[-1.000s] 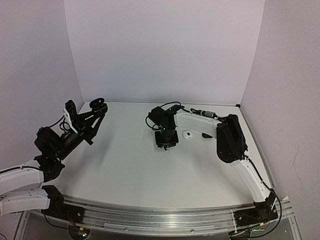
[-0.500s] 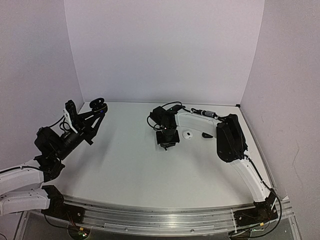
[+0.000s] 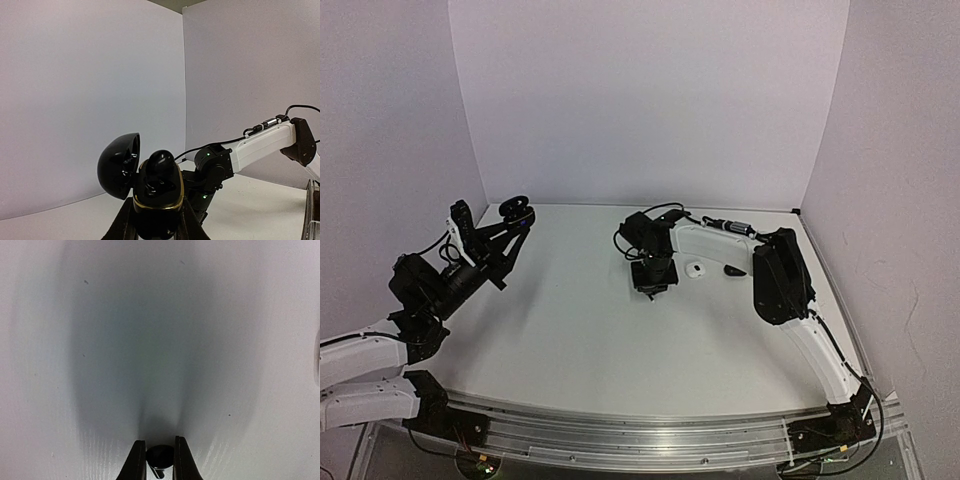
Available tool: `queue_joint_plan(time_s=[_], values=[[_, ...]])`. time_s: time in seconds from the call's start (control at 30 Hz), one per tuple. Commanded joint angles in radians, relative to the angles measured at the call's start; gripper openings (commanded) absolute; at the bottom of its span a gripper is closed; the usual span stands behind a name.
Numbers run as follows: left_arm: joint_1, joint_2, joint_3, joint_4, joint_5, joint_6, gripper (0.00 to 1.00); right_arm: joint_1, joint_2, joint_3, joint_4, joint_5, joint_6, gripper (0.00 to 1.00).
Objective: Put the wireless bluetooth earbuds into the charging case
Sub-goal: Pick up the left earbud from the center of the board, then insert the left earbud into the left side groove of the charging case.
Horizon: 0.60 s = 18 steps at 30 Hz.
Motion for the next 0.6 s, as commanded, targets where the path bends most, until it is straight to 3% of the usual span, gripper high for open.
queue_joint_plan(time_s=[0.0, 0.2, 0.47, 0.57], values=[[0.003, 0.0, 0.02, 0.032, -0.013, 0.021, 0.0, -0.001, -0.086, 0.03, 0.097, -0.049, -0.029, 0.0], [0.003, 0.017, 0.015, 0.086, -0.056, 0.047, 0.0, 0.026, -0.301, -0.021, 0.377, -0.114, -0.099, 0.0], [0.003, 0.055, 0.0, 0.199, -0.089, 0.062, 0.0, 0.212, -0.533, -0.211, 1.049, -0.11, -0.338, 0.0], [0.003, 0.058, -0.003, 0.214, -0.088, 0.1, 0.0, 0.241, -0.541, -0.237, 1.183, -0.136, -0.347, 0.0]])
